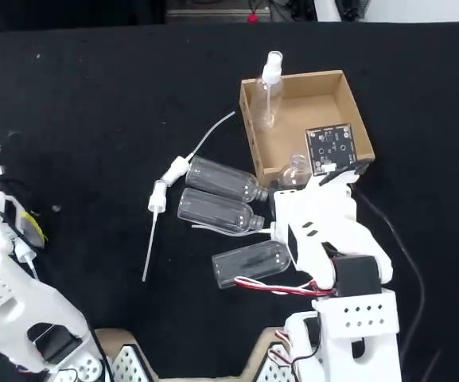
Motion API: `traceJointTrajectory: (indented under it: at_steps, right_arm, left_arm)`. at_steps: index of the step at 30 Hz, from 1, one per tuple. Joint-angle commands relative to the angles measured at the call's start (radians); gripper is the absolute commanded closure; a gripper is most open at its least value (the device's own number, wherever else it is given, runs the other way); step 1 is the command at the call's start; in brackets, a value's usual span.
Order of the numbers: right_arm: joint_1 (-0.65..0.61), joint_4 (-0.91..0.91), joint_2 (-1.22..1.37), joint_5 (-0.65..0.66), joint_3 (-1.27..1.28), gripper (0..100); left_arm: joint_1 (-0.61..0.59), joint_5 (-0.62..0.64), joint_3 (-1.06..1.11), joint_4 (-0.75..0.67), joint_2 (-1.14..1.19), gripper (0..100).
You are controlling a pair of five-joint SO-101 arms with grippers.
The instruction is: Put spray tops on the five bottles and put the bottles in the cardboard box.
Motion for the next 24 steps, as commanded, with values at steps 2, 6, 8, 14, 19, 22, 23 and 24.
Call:
traceJointTrajectory:
  at_steps: [2, 6, 8, 14, 19, 22, 23, 24]
  right_arm:
    - [-0.006, -0.025, -0.024, 0.003, -0.005, 93.8]
    - [-0.011, -0.025, -0.024, 0.003, -0.005, 93.8]
    - [-0.014, -0.028, -0.024, 0.003, -0.005, 93.8]
    - [-0.127, -0.029, -0.024, 0.000, -0.005, 93.8]
    - [-0.213, -0.061, -0.024, -0.005, 0.012, 93.8]
    - [-0.259, -0.155, -0.024, -0.005, 0.068, 93.8]
    - [-0.279, -0.196, -0.024, -0.006, 0.094, 93.8]
    - [-0.299, -0.238, -0.024, -0.006, 0.122, 93.8]
  left_arm:
    - [0.039, 0.044, -0.002, 0.018, -0.018, 96]
    - [0.067, 0.054, -0.002, 0.061, -0.091, 96]
    - [0.099, 0.054, -0.004, 0.100, -0.167, 96]
    - [0.269, 0.167, -0.004, 0.123, -0.525, 96]
    - [0.501, 0.307, -0.002, 0.078, -0.807, 96]
    - [0.602, 0.382, 0.002, -0.014, -0.931, 96]
    - [0.630, 0.402, 0.004, -0.044, -0.961, 96]
    - [0.654, 0.422, 0.004, -0.072, -0.987, 96]
